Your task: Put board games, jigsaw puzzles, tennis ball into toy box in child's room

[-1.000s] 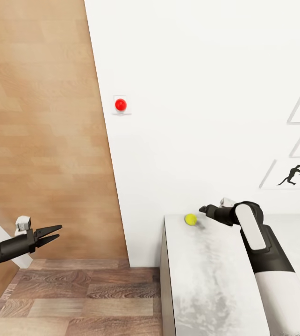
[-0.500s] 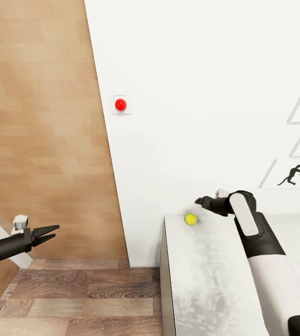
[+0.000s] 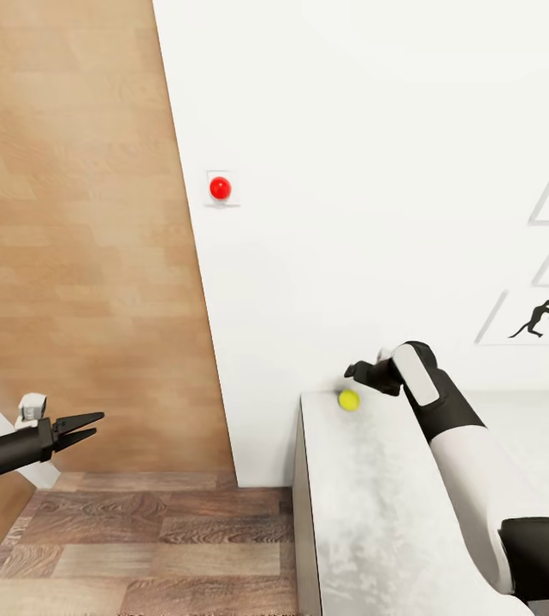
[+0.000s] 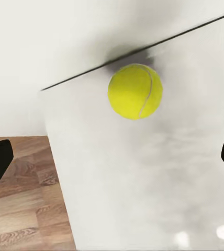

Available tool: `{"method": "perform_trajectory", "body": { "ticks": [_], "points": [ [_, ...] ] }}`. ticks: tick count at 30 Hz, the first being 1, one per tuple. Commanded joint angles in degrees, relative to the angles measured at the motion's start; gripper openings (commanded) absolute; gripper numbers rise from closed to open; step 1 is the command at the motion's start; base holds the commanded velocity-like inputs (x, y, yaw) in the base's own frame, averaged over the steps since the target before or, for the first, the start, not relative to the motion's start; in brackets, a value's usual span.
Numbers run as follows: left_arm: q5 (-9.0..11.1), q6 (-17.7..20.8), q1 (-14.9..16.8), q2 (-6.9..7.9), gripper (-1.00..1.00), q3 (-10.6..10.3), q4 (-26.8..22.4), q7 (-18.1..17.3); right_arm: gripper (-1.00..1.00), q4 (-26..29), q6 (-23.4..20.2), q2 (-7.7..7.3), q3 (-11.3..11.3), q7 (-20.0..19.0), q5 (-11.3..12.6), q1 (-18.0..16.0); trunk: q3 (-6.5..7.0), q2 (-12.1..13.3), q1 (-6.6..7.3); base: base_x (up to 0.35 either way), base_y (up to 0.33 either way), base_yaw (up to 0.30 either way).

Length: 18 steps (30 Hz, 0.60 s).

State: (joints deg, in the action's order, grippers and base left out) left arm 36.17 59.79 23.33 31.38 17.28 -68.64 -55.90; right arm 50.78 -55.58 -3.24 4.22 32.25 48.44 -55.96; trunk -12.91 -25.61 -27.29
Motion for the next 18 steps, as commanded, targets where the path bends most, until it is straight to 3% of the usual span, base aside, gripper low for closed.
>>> {"method": "perform_trajectory", "body": {
  "ticks": [1, 18],
  "points": [
    [-0.1, 0.2, 0.1, 0.04, 1.00, 0.0, 0.0, -0.3, 1.00, -0.4, 0.1, -0.09, 0.2, 0.6, 0.6, -0.2, -0.20, -0.1, -0.03, 0.000, 0.000, 0.000],
    [-0.1, 0.2, 0.1, 0.17, 1.00, 0.0, 0.0, -0.3, 1.00, -3.2, 0.9, -0.13, 0.3, 0.6, 0.5, -2.7, -1.75, -0.1, -0.03, 0.000, 0.000, 0.000]
  ]
}}
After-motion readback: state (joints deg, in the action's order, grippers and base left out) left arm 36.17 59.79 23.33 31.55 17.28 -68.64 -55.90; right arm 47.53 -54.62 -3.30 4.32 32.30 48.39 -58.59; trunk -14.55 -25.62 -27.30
